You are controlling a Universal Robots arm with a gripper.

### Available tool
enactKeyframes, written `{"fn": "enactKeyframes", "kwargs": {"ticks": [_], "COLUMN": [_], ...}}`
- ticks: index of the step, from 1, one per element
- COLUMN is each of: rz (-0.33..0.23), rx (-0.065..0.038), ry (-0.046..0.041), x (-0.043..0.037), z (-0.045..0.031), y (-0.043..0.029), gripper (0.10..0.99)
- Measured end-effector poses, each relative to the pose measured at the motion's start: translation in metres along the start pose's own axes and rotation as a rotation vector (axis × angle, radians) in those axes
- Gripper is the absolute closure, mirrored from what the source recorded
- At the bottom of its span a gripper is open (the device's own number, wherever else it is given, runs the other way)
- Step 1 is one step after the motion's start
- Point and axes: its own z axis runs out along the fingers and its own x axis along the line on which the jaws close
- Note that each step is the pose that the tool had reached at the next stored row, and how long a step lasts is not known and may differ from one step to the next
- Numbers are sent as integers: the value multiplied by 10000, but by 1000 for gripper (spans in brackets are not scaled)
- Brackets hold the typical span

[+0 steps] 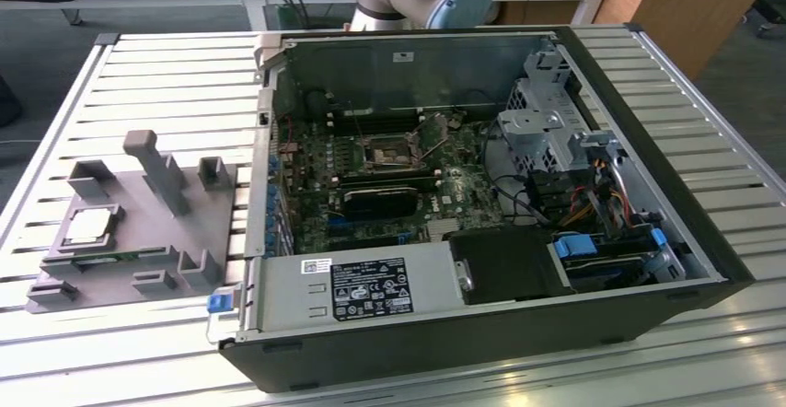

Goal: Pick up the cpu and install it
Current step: 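Pick up the cpu and move it towards the insertion slot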

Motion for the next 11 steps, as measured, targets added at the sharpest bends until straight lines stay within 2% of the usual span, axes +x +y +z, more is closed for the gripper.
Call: {"fn": "enactKeyframes", "kwargs": {"ticks": [4,5,9,11], "rz": [0,1,4,4], "rx": [0,4,8,8], "ry": [0,48,98,100], "x": [2,0,-2,-3], "z": [47,84,131,166], "y": [-5,-15,-27,-33], "gripper": [980,980,973,855]}}
